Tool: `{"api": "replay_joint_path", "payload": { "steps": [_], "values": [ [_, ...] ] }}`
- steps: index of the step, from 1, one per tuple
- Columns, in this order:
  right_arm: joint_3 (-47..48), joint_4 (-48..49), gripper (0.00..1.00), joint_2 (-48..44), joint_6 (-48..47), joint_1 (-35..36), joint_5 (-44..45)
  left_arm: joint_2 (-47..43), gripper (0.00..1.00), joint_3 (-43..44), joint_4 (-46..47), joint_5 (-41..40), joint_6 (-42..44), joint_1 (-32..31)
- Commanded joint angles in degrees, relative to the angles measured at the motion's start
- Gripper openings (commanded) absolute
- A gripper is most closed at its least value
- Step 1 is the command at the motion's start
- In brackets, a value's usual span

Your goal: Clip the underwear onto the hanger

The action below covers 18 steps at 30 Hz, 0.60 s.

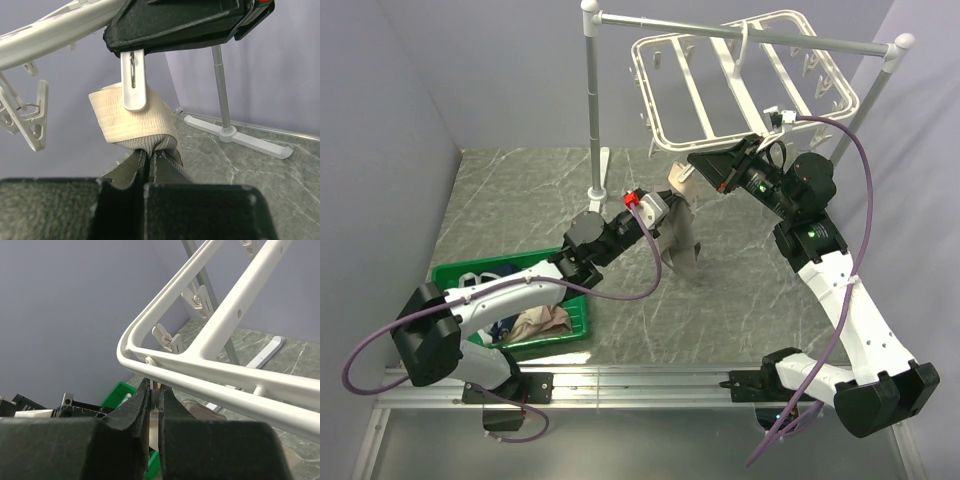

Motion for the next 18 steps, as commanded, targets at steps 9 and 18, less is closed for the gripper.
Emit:
{"api": "replay_joint_path", "payload": {
  "steps": [9, 18],
  "values": [
    [0.84, -1.04, 0.27, 0.57, 0.11, 0.02, -2.33, 0.63, 0.0, 4.04, 4.5, 1.29, 1.37, -0.25],
    [1.28, -1.39, 0.41, 0.57, -0.07, -0.07, -2.41, 0.98, 0.0, 4.66, 4.59, 1.73, 1.45, -0.25]
  ]
}}
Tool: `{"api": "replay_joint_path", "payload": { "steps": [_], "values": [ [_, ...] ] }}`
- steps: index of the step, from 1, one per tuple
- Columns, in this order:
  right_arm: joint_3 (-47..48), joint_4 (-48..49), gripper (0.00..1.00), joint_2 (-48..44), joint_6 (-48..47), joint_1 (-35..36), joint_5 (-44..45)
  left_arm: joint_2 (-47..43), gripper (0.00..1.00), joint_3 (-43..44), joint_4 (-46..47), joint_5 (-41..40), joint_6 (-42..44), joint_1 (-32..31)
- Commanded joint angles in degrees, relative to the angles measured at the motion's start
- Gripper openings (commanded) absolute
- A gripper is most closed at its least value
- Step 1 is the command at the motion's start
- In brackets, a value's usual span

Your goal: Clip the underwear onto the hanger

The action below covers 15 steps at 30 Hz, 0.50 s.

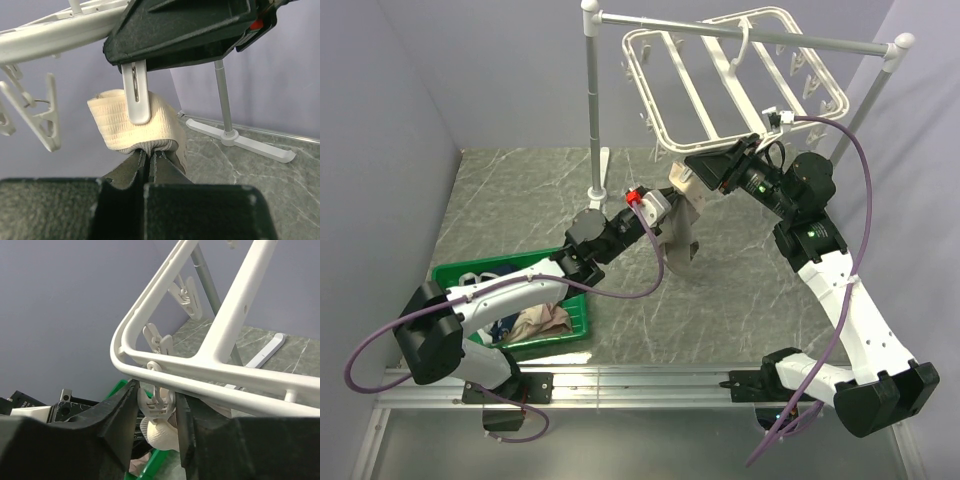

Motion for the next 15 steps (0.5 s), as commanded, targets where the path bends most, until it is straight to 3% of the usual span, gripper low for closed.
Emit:
{"api": "replay_joint_path", "payload": {
  "steps": [1, 6, 11, 15],
  "values": [
    [1.17, -1.06, 0.42, 0.43, -0.11, 0.02, -1.65, 0.02, 0.0, 3.26, 4.43, 1.53, 0.93, -0.25],
    [1.52, -1.06, 0.59, 0.26, -0.11, -0.07, -1.82, 0.2, 0.0, 3.79, 3.65, 1.18, 1.11, -0.25],
    [2.31, -2.38, 0.7, -0.35, -1.25, -0.07, -1.91, -0.5, 0.01, 3.0, 1.36, 0.83, 1.28, -0.16],
    [2.48, -3.88, 0.81, -1.76, -3.53, 0.02, -2.09, -2.08, 0.1, 1.68, -0.83, -0.05, 1.02, 0.01]
  ]
}}
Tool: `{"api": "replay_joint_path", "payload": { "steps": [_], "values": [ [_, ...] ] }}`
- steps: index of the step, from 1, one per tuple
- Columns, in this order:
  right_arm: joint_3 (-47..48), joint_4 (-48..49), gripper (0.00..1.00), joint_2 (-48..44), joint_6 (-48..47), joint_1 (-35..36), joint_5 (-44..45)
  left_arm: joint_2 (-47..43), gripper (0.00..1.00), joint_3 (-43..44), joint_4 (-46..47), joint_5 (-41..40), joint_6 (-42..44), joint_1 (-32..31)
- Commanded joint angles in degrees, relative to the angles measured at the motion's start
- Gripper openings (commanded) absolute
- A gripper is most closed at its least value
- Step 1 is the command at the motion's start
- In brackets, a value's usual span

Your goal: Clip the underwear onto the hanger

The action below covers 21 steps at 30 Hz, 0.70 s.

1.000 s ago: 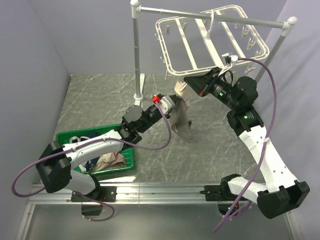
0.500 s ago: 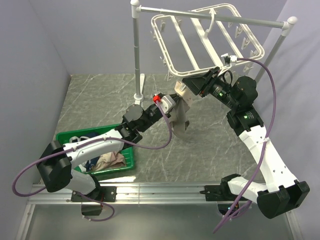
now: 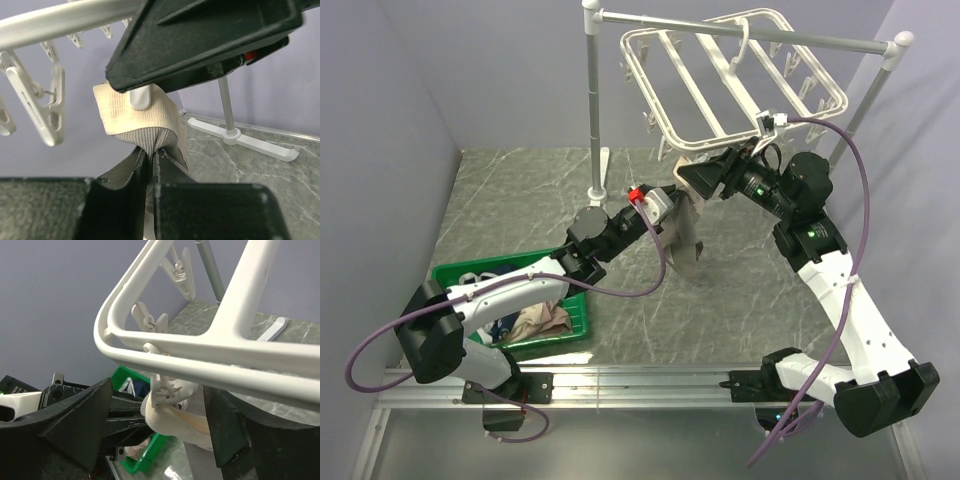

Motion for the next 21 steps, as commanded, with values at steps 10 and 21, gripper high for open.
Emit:
{"api": "replay_joint_path", "payload": {
  "steps": [10, 21],
  "values": [
    [2.29, -10.52, 0.9, -6.77, -8.57, -0.07, -1.3, -5.25, 0.33, 0.14, -7.23, 1.15, -3.87, 3.17],
    [-2.62, -19.67, 0.93, -14.84, -15.25, -0.07, -4.29, -7.53, 0.56, -0.12, -14.09, -0.16, -6.33, 7.39]
  ]
}}
